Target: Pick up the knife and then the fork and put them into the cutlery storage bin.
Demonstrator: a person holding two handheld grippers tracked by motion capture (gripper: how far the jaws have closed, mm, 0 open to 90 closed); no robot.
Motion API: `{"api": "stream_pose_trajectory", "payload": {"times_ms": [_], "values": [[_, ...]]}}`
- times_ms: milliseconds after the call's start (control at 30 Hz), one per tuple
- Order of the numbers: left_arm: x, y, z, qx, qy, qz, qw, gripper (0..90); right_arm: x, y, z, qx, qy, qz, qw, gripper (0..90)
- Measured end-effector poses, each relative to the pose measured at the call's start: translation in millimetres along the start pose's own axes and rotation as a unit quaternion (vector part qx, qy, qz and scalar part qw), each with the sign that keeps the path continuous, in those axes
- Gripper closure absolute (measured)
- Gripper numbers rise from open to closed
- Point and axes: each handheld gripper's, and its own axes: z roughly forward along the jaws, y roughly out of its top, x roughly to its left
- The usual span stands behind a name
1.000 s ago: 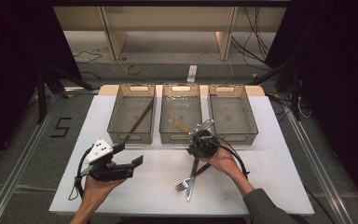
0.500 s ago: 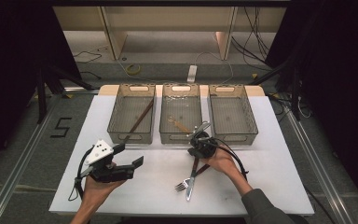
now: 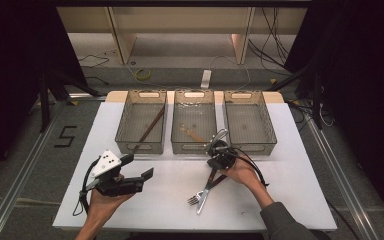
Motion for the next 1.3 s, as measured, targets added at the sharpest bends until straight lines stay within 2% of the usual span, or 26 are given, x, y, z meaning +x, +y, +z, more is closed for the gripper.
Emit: {"api": "stream_pose_trajectory", "payload": {"times_ms": [200, 533, 633, 800, 1300], "values": [[0.4, 0.0, -0.3, 0.000, 0.000, 0.000, 1.0000, 14.9, -2.5, -10.2, -7.3, 0.014, -0.005, 0.000, 0.9999, 90.0], [0.3, -0.2, 0.0, 0.000, 0.001, 0.000, 1.0000, 14.9, -5.8, -32.6, -21.5, 0.031, 0.003, 0.013, 0.9994, 90.0], [-0.4, -0.2, 0.4, 0.001, 0.001, 0.000, 1.0000, 14.9, -3.3, -41.0, -26.7, 0.038, 0.002, 0.019, 0.9991, 90.0], [-0.9, 0.0, 0.9, 0.002, 0.001, 0.001, 1.0000, 14.9, 4.4, -51.7, -33.7, 0.046, -0.001, 0.014, 0.9988, 90.0], [-0.8, -0.1, 0.7, 0.003, 0.001, 0.002, 1.0000, 14.9, 18.8, -70.5, -45.7, 0.064, 0.005, 0.009, 0.9979, 90.0]]}}
